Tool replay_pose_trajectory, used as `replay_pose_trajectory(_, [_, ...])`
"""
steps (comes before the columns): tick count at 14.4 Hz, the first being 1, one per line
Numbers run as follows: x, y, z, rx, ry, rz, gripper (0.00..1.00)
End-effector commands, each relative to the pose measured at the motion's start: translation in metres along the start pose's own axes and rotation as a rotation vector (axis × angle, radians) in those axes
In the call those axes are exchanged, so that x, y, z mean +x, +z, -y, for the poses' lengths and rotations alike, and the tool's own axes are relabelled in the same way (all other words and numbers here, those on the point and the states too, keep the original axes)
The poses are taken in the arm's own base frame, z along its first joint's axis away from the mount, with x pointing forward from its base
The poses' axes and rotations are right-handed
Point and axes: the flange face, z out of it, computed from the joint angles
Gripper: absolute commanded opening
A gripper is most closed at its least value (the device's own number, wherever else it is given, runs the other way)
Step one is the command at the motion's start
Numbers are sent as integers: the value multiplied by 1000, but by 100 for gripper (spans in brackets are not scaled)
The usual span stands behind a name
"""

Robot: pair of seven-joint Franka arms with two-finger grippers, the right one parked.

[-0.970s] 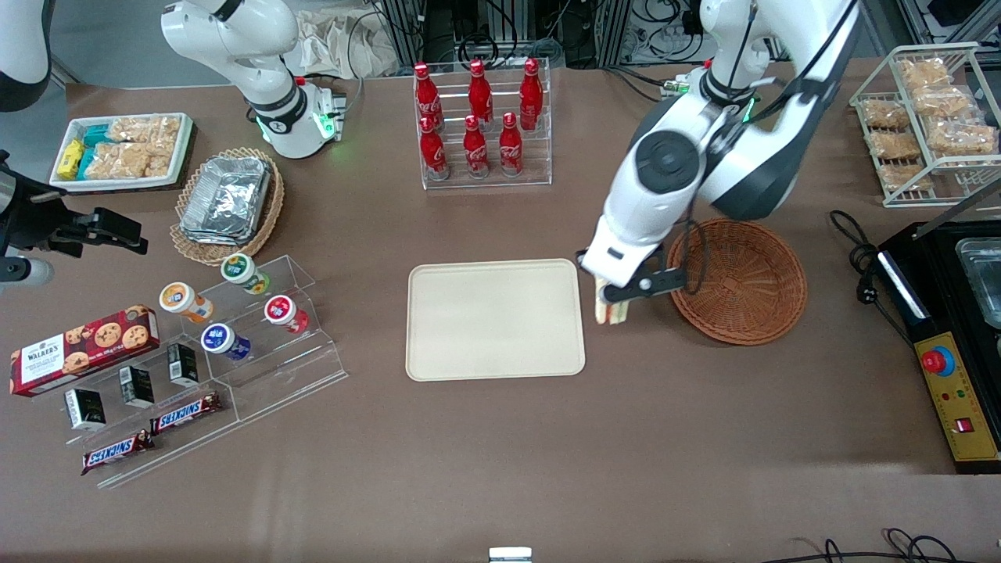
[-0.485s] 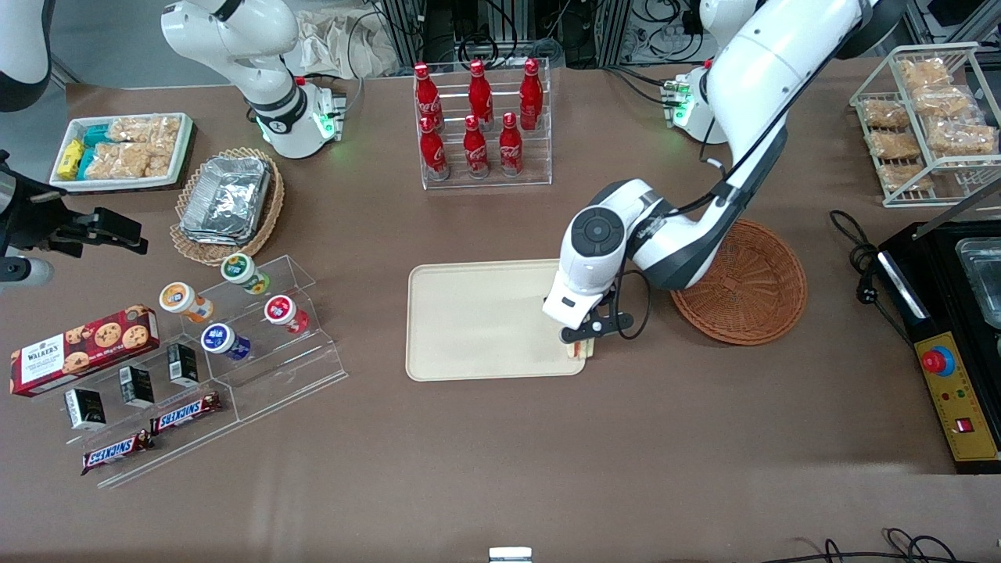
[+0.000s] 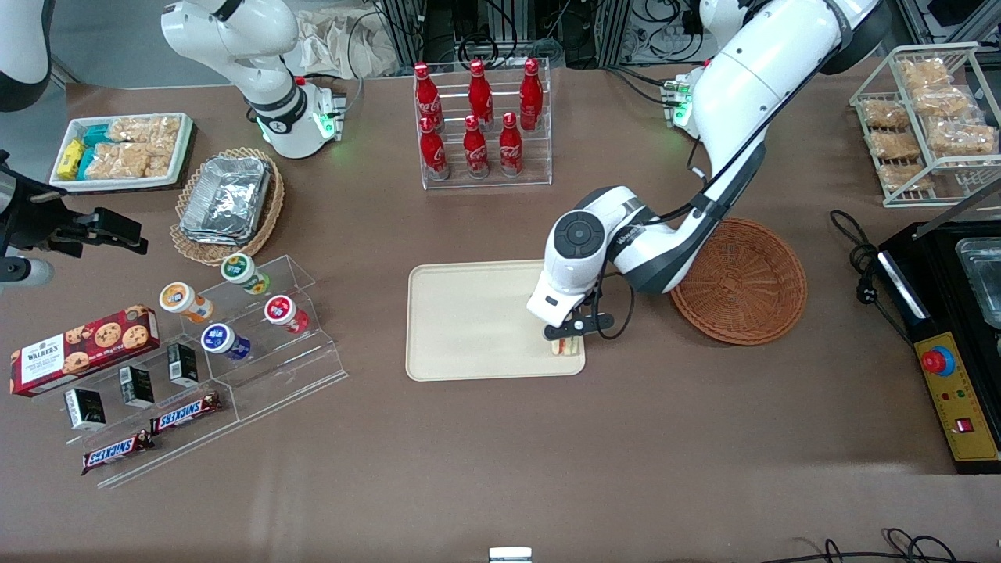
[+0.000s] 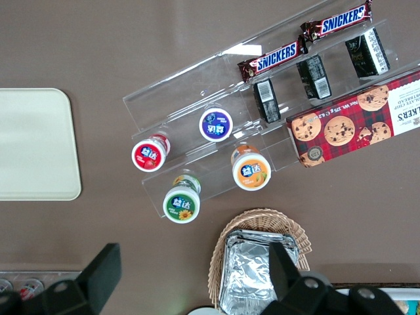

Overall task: Place sandwich from basket to tray
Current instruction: 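Carry the sandwich over the beige tray and lower it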

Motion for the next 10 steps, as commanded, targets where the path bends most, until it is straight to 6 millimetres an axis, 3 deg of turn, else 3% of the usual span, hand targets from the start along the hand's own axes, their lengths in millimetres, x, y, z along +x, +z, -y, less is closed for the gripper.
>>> replay_pose_trajectory(1, [-3, 15, -13, -12, 11, -12, 0])
replay_pose_trajectory(4, [-8, 20, -17, -22, 25, -10, 7])
replay_pose_trajectory(6, [-8, 21, -16, -17, 21, -6, 39])
replay_pose_trajectory(8, [-8, 20, -16, -18, 6, -8, 100])
replay_pose_trajectory(10, [-7, 21, -14, -11, -5, 0, 100])
